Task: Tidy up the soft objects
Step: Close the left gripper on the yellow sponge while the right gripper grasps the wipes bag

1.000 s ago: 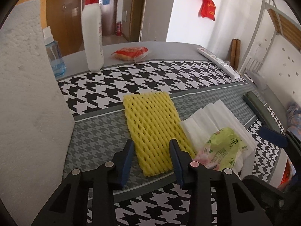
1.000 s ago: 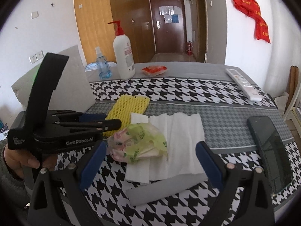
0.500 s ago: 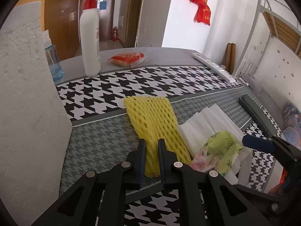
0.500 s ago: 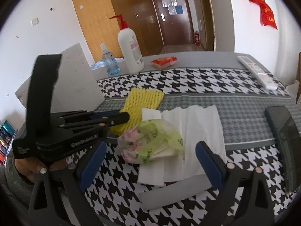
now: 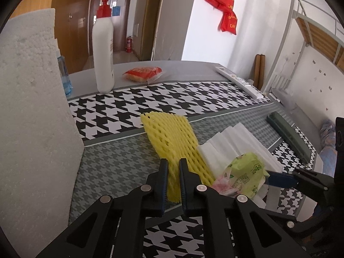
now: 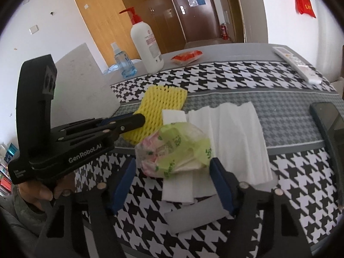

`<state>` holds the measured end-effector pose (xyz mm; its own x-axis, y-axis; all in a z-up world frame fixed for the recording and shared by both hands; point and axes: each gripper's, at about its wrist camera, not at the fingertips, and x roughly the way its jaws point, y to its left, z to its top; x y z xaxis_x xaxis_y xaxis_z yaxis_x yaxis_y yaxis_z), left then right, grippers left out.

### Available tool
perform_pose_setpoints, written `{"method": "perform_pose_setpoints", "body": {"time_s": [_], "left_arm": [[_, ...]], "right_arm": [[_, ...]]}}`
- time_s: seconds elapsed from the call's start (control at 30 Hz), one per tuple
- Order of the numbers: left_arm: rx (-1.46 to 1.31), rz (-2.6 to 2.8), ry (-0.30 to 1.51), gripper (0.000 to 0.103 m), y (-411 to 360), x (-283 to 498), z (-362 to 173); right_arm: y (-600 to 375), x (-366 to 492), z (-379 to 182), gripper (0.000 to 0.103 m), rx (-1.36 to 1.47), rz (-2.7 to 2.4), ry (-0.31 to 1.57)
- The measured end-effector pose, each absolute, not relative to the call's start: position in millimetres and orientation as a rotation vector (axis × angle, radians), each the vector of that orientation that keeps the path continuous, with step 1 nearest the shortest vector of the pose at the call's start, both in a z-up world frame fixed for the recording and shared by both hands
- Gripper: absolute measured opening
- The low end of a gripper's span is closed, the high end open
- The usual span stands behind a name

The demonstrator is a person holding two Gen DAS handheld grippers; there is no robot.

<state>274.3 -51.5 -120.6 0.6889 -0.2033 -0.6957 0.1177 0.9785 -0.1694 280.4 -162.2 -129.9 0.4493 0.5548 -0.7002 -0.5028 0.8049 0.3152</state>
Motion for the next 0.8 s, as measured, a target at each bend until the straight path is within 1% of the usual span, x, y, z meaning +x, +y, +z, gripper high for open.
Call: {"method": "perform_pose_setpoints", "body": {"time_s": [0.3,0.5,0.53,0.6,0.63,0.67,0.7,0.73,0.8], "left_arm": [[-0.122,-0.182,0.786,0.011,-50,272,-120],[-0.112,-0.19,0.779,0.011,-52,271,-119],[-0.115,-0.19,0.782,0.011,-52,271,-119],[-0.121,-0.19,0.787,0.011,-51,272,-120],[-0.122,-0.192,0.79,0.011,-52,272,-120],[-0.12,-0.194,0.789,0.011,-52,272,-120],[-0.118,-0.194,0.787,0.011,-52,272,-120],[-0.114,-0.195,0.784,0.011,-53,271,-119],[-0.115,-0.195,0.781,0.011,-52,271,-119]], "right_arm": [[-171,286,-131,0.069,0.137,0.642,0.933],[-163,288,-132,0.068,0.117,0.636,0.929],[-161,288,-132,0.065,0.102,0.624,0.926],[-157,290,-132,0.047,0.093,0.619,0.926],[-156,291,-132,0.044,0.095,0.62,0.926],[-155,292,-131,0.033,0.087,0.619,0.92],[-153,292,-131,0.031,0.076,0.614,0.916],[-152,291,-131,0.03,0.071,0.609,0.909],[-152,289,-127,0.024,0.058,0.612,0.879]]}}
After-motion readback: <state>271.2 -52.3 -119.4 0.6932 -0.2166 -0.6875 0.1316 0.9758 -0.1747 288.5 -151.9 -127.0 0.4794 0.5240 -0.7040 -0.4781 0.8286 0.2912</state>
